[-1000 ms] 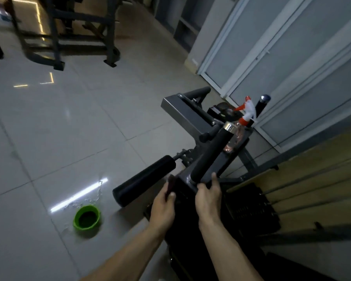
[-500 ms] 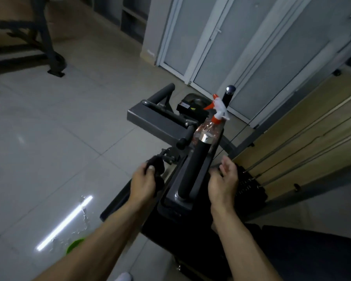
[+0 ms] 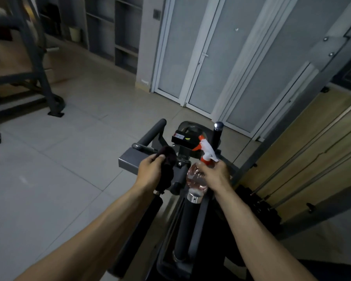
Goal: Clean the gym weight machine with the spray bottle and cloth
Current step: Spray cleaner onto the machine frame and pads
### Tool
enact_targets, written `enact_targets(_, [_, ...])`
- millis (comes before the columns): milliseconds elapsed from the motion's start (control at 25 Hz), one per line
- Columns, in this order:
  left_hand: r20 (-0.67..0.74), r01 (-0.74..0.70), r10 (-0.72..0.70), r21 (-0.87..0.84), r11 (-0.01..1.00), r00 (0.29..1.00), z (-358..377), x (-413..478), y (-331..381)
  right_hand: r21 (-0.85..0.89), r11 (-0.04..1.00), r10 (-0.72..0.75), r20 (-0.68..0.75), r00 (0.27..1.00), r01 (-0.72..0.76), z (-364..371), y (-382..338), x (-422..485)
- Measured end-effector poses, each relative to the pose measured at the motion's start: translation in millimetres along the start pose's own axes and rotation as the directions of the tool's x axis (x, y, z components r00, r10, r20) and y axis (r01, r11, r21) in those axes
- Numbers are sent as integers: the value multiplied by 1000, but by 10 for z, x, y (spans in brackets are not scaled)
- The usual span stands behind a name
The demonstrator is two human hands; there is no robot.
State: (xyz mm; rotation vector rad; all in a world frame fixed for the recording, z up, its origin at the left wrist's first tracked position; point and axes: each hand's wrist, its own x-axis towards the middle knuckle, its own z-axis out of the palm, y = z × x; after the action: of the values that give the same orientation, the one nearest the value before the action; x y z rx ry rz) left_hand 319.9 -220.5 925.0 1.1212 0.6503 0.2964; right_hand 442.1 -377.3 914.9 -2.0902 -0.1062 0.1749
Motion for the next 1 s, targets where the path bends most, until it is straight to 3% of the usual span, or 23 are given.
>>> enact_targets(120, [-1, 2, -2, 9, 1000, 1000, -109, 118, 189, -53, 998, -31, 16, 999, 31, -55, -324, -20])
enact_targets(360, [126, -33, 29, 30, 999, 992, -459, 183, 667, -141, 948, -279, 61, 958, 285, -138, -1452, -477])
enact_targets(520, [284, -6, -4, 34, 999, 959, -1089, 186, 961, -64, 951, -310, -194, 931, 303, 542, -1759, -942])
enact_targets(680, [406, 40, -76, 95, 995, 911, -1725, 242, 1006, 285, 940, -54, -416, 908, 186, 1451, -1528, -1467])
enact_targets(760, [431, 73, -147, 183, 980, 890, -2002, 313, 941, 432, 891, 112, -511, 852, 142, 1897, -1395, -1729])
enact_targets(880, [443, 117, -256, 317, 941, 859, -2244, 362, 692, 502, 864, 300, -576, 761, 39, 2414, -1010, -2043])
enact_targets(1000, [416, 170, -351, 413, 895, 839, -2335, 346, 340, 462, 869, 444, -569, 692, -178, 2859, -532, -2377])
